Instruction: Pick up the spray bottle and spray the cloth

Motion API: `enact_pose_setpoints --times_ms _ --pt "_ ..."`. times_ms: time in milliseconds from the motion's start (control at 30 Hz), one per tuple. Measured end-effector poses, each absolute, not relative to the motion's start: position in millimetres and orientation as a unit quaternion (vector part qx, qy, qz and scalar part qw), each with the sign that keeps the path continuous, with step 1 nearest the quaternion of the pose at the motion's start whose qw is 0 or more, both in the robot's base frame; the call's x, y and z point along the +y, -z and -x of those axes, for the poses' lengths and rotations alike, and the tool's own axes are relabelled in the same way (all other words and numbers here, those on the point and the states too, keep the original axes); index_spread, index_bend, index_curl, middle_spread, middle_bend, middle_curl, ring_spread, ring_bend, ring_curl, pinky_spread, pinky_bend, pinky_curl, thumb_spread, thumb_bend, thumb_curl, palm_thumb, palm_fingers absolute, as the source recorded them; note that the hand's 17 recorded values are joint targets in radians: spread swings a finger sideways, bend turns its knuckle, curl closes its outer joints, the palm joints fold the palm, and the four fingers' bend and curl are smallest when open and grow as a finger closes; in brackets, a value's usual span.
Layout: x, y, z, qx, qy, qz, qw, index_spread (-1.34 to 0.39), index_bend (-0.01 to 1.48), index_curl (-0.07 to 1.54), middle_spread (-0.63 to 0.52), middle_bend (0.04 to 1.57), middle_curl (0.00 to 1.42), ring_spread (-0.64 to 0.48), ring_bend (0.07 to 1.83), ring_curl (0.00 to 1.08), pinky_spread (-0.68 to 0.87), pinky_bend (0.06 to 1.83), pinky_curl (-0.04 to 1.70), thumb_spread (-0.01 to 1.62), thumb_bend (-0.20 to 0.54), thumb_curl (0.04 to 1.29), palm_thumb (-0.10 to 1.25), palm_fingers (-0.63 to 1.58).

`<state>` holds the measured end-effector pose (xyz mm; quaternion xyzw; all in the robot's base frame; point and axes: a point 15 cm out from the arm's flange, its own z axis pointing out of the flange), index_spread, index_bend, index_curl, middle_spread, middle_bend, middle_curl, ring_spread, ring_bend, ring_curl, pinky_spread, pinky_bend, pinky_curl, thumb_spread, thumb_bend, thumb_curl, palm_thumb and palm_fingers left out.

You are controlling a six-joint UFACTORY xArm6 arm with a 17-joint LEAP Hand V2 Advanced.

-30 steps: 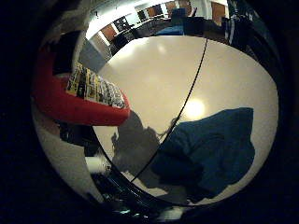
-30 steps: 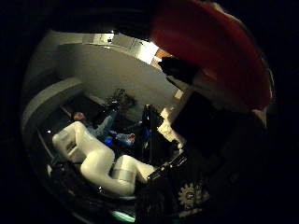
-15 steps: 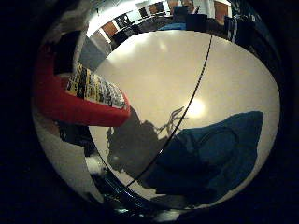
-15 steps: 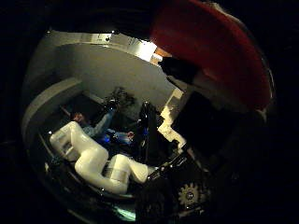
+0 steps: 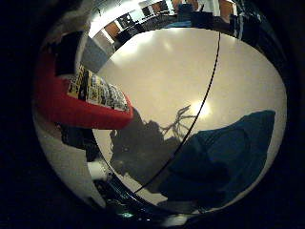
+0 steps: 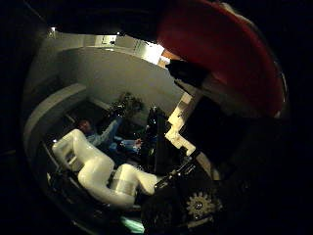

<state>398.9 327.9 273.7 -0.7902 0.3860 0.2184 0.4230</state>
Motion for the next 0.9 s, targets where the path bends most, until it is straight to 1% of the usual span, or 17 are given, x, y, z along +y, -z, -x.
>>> enact_pose_setpoints --times_ms 267,500,600,633,733,800,900 --pt "329.9 -252.8 -398.7 0.394 -0.231 0.79 0.409 -0.16 1.24 0.7 -0.1 1.38 0.67 -0.17 1.44 0.62 -0.21 1.06 1.14 1.09 -0.018 0.59 1.02 1.17" --pt "328.9 -241.1 -398.5 0.399 -0.237 0.79 0.401 -0.17 1.18 0.67 -0.1 1.32 0.64 -0.17 1.4 0.59 -0.25 1.02 1.03 1.09 -0.02 0.54 0.97 1.21" --pt "328.4 -239.5 -399.3 0.396 -0.236 0.791 0.401 -0.18 1.12 0.65 -0.11 1.3 0.62 -0.17 1.36 0.57 -0.27 1.01 0.97 1.08 -0.021 0.52 0.95 1.2" --pt "328.1 -239.3 -399.3 0.397 -0.236 0.791 0.401 -0.18 1.09 0.65 -0.11 1.29 0.62 -0.18 1.35 0.56 -0.29 1.01 0.95 1.07 -0.023 0.52 0.94 1.19" --pt "327.3 -238.9 -399.1 0.394 -0.235 0.793 0.401 -0.22 0.93 0.63 -0.11 1.26 0.6 -0.18 1.32 0.54 -0.33 1.01 0.88 1.05 -0.032 0.5 0.89 1.14" --pt "326.8 -237.6 -397.8 0.392 -0.235 0.796 0.398 -0.24 0.84 0.62 -0.13 1.2 0.58 -0.18 1.31 0.54 -0.36 1.02 0.84 1.03 -0.034 0.49 0.85 1.1" --pt "326.8 -236.9 -395.9 0.389 -0.236 0.797 0.397 -0.28 0.66 0.62 -0.16 1.09 0.57 -0.2 1.25 0.52 -0.4 1.06 0.79 1.01 -0.029 0.48 0.8 1.03"
